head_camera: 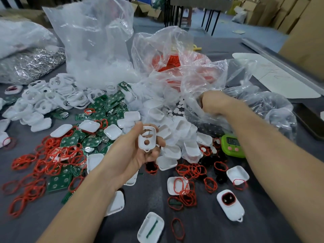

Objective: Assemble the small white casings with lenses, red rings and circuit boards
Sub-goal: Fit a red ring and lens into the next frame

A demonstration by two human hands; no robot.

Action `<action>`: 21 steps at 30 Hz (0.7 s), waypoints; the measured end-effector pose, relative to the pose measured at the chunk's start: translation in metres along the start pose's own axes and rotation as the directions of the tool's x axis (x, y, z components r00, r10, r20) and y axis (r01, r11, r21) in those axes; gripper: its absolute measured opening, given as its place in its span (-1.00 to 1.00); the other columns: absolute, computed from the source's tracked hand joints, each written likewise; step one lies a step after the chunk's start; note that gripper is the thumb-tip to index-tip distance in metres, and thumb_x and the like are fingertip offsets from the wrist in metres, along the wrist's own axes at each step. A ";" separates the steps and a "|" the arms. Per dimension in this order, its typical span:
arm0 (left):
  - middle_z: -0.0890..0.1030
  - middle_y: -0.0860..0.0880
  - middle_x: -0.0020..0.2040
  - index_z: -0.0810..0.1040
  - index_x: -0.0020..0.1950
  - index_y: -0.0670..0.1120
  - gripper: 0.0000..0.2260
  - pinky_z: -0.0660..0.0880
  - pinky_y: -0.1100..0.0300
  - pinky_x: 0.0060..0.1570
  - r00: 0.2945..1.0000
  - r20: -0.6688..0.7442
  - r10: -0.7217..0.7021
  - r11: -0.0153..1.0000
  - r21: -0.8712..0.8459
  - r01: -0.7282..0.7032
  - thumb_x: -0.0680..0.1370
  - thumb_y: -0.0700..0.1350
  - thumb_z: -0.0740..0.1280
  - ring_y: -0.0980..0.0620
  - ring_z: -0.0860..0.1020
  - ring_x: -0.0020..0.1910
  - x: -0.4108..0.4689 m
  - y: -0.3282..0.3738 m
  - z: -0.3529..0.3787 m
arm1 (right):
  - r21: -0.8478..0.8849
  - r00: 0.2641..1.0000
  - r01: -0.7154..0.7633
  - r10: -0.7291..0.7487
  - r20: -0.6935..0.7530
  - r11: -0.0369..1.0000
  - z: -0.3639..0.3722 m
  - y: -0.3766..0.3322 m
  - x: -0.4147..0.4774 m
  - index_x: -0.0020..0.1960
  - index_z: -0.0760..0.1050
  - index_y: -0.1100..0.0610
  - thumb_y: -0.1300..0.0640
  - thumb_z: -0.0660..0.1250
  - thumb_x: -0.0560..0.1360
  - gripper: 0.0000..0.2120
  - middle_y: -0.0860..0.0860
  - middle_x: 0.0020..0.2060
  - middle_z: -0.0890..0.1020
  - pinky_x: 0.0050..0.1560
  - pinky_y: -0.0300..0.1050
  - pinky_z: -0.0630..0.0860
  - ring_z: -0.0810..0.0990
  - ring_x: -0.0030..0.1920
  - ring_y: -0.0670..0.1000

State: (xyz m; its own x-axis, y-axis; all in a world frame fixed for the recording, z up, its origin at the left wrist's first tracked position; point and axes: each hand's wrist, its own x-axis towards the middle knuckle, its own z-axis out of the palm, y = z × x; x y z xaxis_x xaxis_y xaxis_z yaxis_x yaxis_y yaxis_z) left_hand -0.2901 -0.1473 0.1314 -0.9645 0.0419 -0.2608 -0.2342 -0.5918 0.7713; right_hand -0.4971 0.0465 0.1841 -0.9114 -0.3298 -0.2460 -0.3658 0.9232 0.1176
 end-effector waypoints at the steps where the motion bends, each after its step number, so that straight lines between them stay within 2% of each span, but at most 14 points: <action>1: 0.64 -0.25 -0.16 0.57 0.08 -0.15 -0.62 0.57 0.21 -0.38 1.000 -0.003 -0.001 1.000 0.005 0.001 0.59 0.14 0.18 -0.07 0.54 -0.37 0.000 0.000 0.001 | 0.025 1.000 0.001 -0.001 0.016 1.000 0.001 0.003 -0.001 -0.05 0.57 0.21 0.41 0.20 0.53 -0.79 0.11 -0.13 0.62 -0.16 -0.08 0.46 0.52 -0.21 0.08; 4: 0.64 -0.25 -0.16 0.57 0.08 -0.16 -0.61 0.57 0.21 -0.38 1.000 -0.004 -0.003 1.000 0.011 0.003 0.66 0.12 0.13 -0.06 0.54 -0.37 -0.001 -0.001 0.002 | 0.113 0.999 -0.041 0.040 0.008 0.993 0.001 0.006 -0.007 -0.04 0.58 0.23 0.41 0.21 0.52 -0.80 0.14 -0.11 0.64 -0.21 -0.08 0.45 0.54 -0.22 0.08; 7: 0.63 -0.25 -0.16 0.56 0.08 -0.16 -0.61 0.57 0.21 -0.37 1.000 0.008 -0.002 1.000 0.007 0.002 0.65 0.13 0.13 -0.06 0.54 -0.38 -0.003 0.000 0.001 | 0.164 0.967 -0.116 0.150 -0.207 0.980 0.001 0.006 -0.018 -0.01 0.64 0.26 0.36 0.28 0.51 -0.83 0.12 -0.21 0.61 -0.12 -0.02 0.54 0.55 -0.24 0.08; 9: 0.64 -0.24 -0.16 0.56 0.09 -0.15 -0.61 0.57 0.21 -0.37 1.000 0.004 -0.004 1.000 0.010 0.004 0.66 0.13 0.12 -0.06 0.54 -0.37 -0.004 0.000 0.001 | 0.323 0.878 -0.094 0.232 -0.419 0.942 -0.005 0.006 -0.030 -0.02 0.69 0.18 0.39 0.35 0.48 -0.80 0.12 -0.14 0.69 0.02 -0.05 0.63 0.65 -0.12 0.11; 11: 0.65 -0.23 -0.16 0.56 0.09 -0.15 -0.60 0.57 0.19 -0.34 1.000 -0.011 -0.001 1.000 0.019 0.001 0.69 0.13 0.09 -0.06 0.55 -0.35 -0.004 -0.002 0.002 | 0.471 0.734 0.067 0.276 -0.620 0.880 -0.017 0.003 -0.053 -0.07 0.72 0.05 0.38 0.45 0.43 -0.75 -0.01 -0.21 0.71 -0.09 -0.36 0.56 0.67 -0.19 -0.10; 12: 0.65 -0.23 -0.16 0.55 0.10 -0.14 -0.60 0.55 0.16 -0.30 1.000 -0.015 0.007 0.999 0.033 -0.007 0.69 0.13 0.09 -0.07 0.56 -0.34 -0.004 -0.002 0.003 | 0.541 0.674 0.180 0.298 -0.676 0.822 -0.021 -0.001 -0.067 -0.10 0.72 0.00 0.32 0.51 0.39 -0.77 -0.10 -0.28 0.68 -0.20 -0.49 0.49 0.63 -0.28 -0.21; 13: 0.66 -0.23 -0.16 0.55 0.09 -0.14 -0.61 0.51 0.12 -0.24 1.000 -0.013 0.017 0.998 0.052 -0.016 0.66 0.14 0.11 -0.08 0.56 -0.33 -0.004 -0.003 0.004 | 0.632 0.653 0.301 0.328 -0.682 0.715 -0.024 -0.008 -0.080 -0.14 0.71 -0.02 0.27 0.56 0.35 -0.80 -0.16 -0.34 0.66 -0.29 -0.51 0.46 0.60 -0.35 -0.24; 14: 0.66 -0.23 -0.15 0.55 0.09 -0.13 -0.62 0.47 0.08 -0.20 1.000 -0.005 0.026 0.997 0.071 -0.025 0.62 0.15 0.14 -0.09 0.56 -0.32 -0.005 -0.004 0.005 | 0.727 0.686 0.410 0.339 -0.644 0.551 -0.023 -0.017 -0.092 -0.15 0.71 0.00 0.26 0.59 0.33 -0.80 -0.14 -0.35 0.66 -0.33 -0.44 0.48 0.60 -0.38 -0.23; 15: 0.67 -0.23 -0.15 0.54 0.08 -0.13 -0.62 0.45 0.08 -0.18 0.999 0.004 0.032 0.996 0.083 -0.032 0.58 0.15 0.16 -0.09 0.57 -0.32 -0.006 -0.005 0.007 | 0.809 0.759 0.478 0.302 -0.576 0.343 -0.018 -0.028 -0.103 -0.12 0.72 0.02 0.31 0.58 0.34 -0.78 -0.10 -0.33 0.68 -0.32 -0.37 0.51 0.60 -0.38 -0.18; 17: 0.68 -0.24 -0.14 0.52 0.08 -0.14 -0.61 0.49 0.11 -0.24 0.999 0.022 0.041 0.994 0.100 -0.043 0.55 0.16 0.18 -0.09 0.61 -0.32 -0.007 -0.006 0.009 | 0.892 0.884 0.451 0.145 -0.443 -0.026 -0.003 -0.051 -0.118 -0.02 0.71 0.11 0.47 0.47 0.40 -0.69 0.00 -0.27 0.67 -0.28 -0.32 0.51 0.59 -0.33 -0.12; 18: 0.69 -0.25 -0.12 0.50 0.08 -0.15 -0.61 0.52 0.14 -0.29 0.999 0.022 0.046 0.993 0.106 -0.048 0.53 0.16 0.18 -0.10 0.63 -0.32 -0.007 -0.007 0.010 | 0.909 0.917 0.398 0.085 -0.390 -0.121 0.007 -0.061 -0.122 0.02 0.70 0.12 0.51 0.42 0.43 -0.66 0.01 -0.24 0.66 -0.26 -0.32 0.50 0.58 -0.29 -0.12; 21: 0.71 -0.27 -0.10 0.49 0.06 -0.19 -0.59 0.59 0.19 -0.36 0.997 -0.040 0.061 0.990 0.131 -0.055 0.54 0.16 0.21 -0.11 0.67 -0.29 -0.007 -0.011 0.011 | 0.943 0.956 0.293 0.081 -0.283 -0.159 0.033 -0.085 -0.124 0.03 0.69 0.11 0.46 0.45 0.46 -0.71 0.02 -0.16 0.69 -0.21 -0.24 0.55 0.62 -0.22 -0.10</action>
State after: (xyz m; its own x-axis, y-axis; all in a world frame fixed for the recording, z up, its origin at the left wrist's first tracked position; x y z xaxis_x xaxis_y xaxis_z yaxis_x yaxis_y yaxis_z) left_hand -0.2819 -0.1324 0.1313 -0.9713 -0.0262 -0.2362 -0.1947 -0.4826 0.8539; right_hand -0.3467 0.0156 0.1728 -0.9541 -0.2959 0.0472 -0.0316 -0.0574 -0.9979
